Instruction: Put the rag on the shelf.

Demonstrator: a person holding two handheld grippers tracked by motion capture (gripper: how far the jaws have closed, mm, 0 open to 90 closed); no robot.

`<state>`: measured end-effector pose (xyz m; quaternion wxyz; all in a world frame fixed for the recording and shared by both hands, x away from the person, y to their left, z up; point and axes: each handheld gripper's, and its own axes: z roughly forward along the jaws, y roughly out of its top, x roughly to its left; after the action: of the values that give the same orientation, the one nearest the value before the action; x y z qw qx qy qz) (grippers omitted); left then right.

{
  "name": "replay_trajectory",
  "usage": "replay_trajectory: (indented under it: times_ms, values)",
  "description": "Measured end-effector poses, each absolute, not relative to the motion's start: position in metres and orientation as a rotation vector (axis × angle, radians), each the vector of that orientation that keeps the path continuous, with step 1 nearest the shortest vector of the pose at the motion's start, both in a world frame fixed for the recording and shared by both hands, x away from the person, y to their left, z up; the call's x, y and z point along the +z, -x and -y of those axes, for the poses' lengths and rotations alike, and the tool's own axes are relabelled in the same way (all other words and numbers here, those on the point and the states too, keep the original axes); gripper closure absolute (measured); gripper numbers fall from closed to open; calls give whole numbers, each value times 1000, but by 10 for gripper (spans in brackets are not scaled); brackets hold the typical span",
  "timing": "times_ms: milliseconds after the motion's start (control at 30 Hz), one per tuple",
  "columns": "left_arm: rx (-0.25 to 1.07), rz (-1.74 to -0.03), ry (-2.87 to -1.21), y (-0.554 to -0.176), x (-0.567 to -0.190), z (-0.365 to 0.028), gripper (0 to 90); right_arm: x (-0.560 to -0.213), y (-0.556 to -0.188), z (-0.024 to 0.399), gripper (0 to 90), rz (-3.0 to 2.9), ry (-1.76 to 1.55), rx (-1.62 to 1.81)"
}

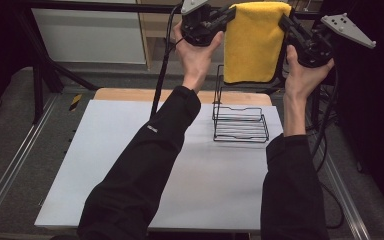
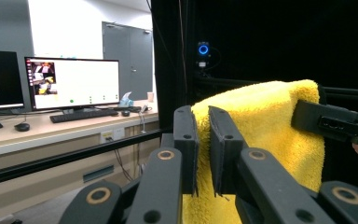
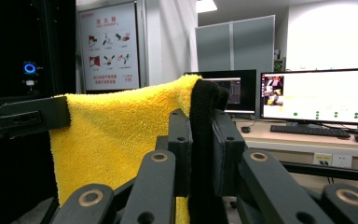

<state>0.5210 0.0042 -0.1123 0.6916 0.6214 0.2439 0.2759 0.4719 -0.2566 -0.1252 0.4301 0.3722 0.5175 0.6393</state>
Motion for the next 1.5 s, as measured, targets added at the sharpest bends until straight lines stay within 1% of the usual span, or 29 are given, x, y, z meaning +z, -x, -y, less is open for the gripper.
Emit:
replay_trajectory:
  times_ms: [333,533,833,1067,1333,1500]
  values:
    - [626,-544,-1408,-535,-135,-5,826,-141,-491,259,806,-1345,-933,1567]
    - [620,-549,-1440,-540,-153,-7,825,-158,-498,260,806,-1391,-938,1549]
    - [619,-545,-1481,-540,-174,-12,826,-179,-500,258,805,-1437,-947,1537]
    - [624,-530,-1531,-537,-191,-7,825,-199,-502,262,805,-1472,-981,1509]
    - [630,-550,-1574,-544,-205,-4,826,-217,-509,267,804,-1522,-1009,1490]
    - [669,-563,-1595,-549,-208,-6,826,-222,-513,264,803,-1556,-1015,1485]
